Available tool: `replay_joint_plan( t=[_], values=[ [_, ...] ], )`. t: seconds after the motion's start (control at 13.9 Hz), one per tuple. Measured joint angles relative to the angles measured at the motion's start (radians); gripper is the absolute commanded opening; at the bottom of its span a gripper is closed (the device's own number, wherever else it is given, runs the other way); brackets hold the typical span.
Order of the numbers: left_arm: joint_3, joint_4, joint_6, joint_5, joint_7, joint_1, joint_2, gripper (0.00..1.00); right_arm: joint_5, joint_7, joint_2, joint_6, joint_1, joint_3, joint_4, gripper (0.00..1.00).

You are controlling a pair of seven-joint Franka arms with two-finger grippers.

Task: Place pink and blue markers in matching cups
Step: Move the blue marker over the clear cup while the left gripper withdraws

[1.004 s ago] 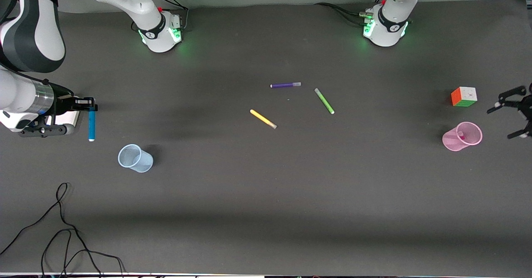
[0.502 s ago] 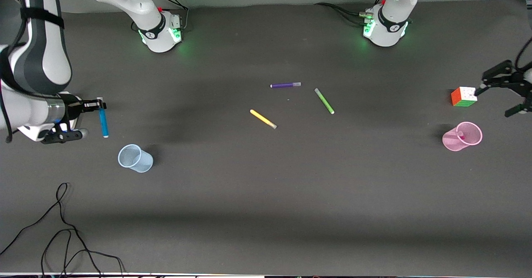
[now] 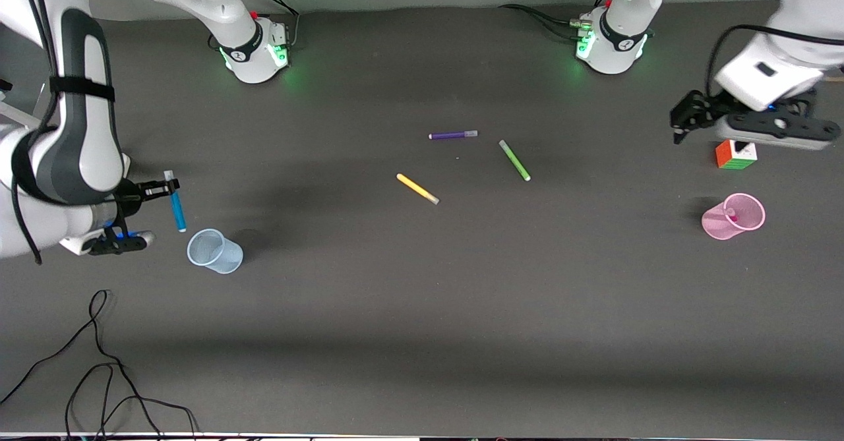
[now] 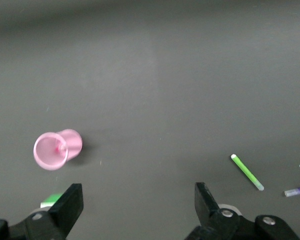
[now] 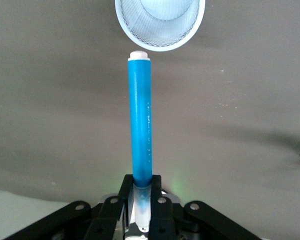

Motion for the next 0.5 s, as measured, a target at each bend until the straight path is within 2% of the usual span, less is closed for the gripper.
replay_joint_plan(
  t=[0.29, 0.5],
  values=[
    [0.001, 0.034, -0.031, 0.016, -0.046, 0.007, 0.004, 0.99, 0.060, -0.035, 0.144, -0.061, -0.045, 0.000, 0.124, 0.00],
    [0.009, 0.034, -0.031, 0.019, -0.049, 0.009, 0.014, 0.99, 0.084, -0.041, 0.219, -0.067, -0.056, 0.003, 0.162, 0.00]
  ],
)
